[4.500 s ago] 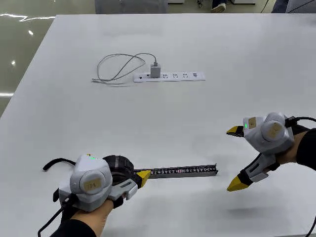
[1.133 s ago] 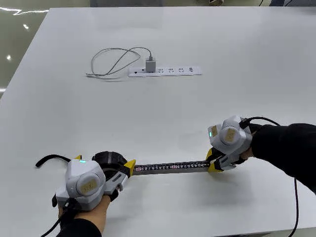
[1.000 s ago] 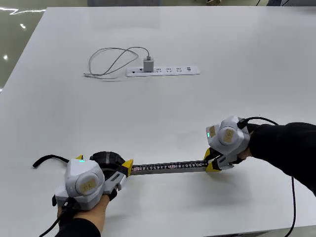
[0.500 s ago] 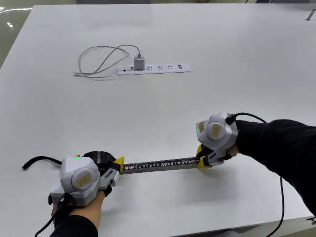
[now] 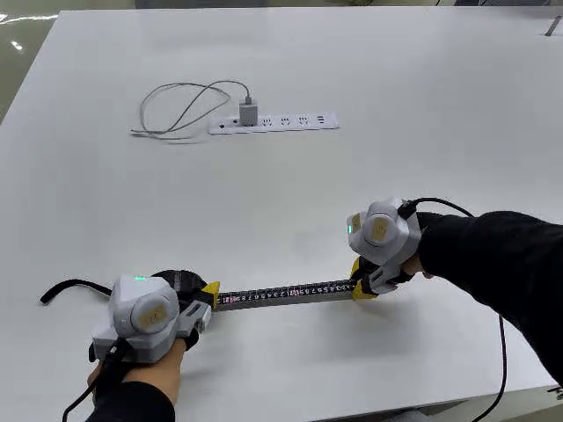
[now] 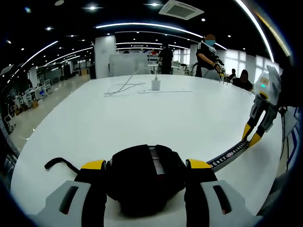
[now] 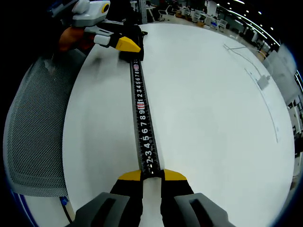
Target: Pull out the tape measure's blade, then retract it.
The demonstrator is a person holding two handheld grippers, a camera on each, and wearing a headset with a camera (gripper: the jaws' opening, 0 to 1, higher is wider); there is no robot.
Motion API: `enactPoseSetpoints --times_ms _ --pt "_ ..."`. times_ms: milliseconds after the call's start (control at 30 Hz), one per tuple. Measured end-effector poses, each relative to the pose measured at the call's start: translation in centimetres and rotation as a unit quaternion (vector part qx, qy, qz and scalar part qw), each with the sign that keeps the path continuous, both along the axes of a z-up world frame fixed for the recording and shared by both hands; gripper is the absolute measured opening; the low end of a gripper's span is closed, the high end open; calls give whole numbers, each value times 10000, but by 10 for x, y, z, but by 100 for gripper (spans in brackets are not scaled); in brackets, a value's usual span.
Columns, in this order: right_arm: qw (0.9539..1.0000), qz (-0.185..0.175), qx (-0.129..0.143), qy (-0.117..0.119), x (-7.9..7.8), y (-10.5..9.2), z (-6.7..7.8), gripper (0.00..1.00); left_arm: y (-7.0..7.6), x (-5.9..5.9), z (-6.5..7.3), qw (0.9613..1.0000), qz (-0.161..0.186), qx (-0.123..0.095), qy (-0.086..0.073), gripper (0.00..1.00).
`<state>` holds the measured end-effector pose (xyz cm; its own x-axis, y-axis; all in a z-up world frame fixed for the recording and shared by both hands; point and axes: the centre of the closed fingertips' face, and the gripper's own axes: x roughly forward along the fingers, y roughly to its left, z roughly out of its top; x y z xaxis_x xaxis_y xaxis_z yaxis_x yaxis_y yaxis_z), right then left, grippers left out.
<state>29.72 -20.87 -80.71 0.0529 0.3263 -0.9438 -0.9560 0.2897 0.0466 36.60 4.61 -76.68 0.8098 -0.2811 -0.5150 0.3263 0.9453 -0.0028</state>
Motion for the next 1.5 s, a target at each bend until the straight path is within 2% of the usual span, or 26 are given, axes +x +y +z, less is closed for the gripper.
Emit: enactPoseSetpoints --times_ms 100,400,533,600,733,900,1500 --pt "10000 9 -37 -4 1 0 0 10 0 0 0 10000 -3 8 58 62" --pt "9999 -135 30 -13 1 2 0 10 0 0 -1 10000 -31 -28 65 62" --pt "10000 -72 7 -24 1 3 0 10 0 -1 -1 9999 -46 -39 95 62" --pt "9999 127 1 -68 1 4 0 10 0 0 -1 9999 -49 -42 110 62" --pt "10000 -12 27 55 3 5 0 9 1 0 -2 9999 -53 -46 118 62" --pt "9998 206 -51 4 1 7 -1 10 1 0 -3 9999 -60 -49 120 62" --pt "9997 244 -65 -38 1 14 -1 10 0 1 -2 9999 -69 -32 112 62"
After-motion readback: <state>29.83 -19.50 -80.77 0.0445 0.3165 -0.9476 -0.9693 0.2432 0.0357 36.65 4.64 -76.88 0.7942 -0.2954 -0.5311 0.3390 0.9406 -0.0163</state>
